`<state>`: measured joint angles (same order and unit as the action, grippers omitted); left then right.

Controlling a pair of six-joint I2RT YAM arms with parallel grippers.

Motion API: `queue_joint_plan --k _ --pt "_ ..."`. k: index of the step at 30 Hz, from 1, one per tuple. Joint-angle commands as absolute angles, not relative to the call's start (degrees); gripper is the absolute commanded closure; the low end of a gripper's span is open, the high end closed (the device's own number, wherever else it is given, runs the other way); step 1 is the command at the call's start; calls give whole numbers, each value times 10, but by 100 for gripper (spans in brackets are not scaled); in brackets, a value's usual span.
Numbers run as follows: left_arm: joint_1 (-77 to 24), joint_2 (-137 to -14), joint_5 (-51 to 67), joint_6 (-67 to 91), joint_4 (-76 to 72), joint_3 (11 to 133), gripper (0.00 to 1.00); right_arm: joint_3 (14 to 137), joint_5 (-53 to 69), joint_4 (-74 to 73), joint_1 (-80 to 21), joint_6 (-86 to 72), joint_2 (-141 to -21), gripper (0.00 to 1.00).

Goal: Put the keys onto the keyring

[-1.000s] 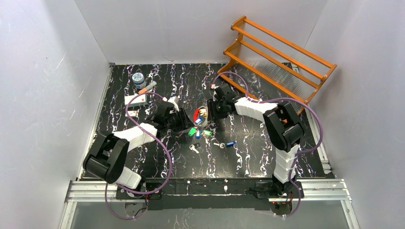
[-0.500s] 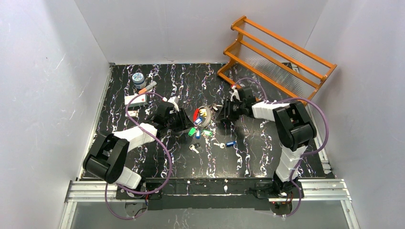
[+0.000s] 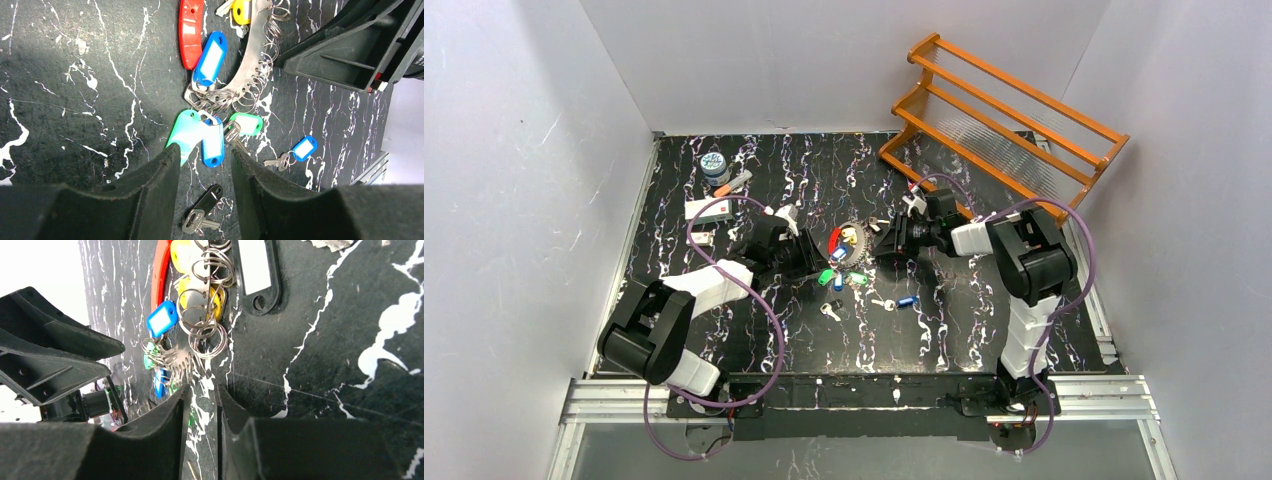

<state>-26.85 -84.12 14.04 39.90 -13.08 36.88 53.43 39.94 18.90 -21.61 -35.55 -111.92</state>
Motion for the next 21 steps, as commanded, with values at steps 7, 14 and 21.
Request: queue_joint_plan --k 7,14,21 --pt "-271 -833 141 399 -130 363 59 533 419 259 -216 -381 -1157 69" --pt "-271 -831 141 400 -131 360 59 531 419 283 -217 -383 -1167 71" --pt "-271 -822 139 399 -130 359 59 530 427 303 -219 -387 -1177 76"
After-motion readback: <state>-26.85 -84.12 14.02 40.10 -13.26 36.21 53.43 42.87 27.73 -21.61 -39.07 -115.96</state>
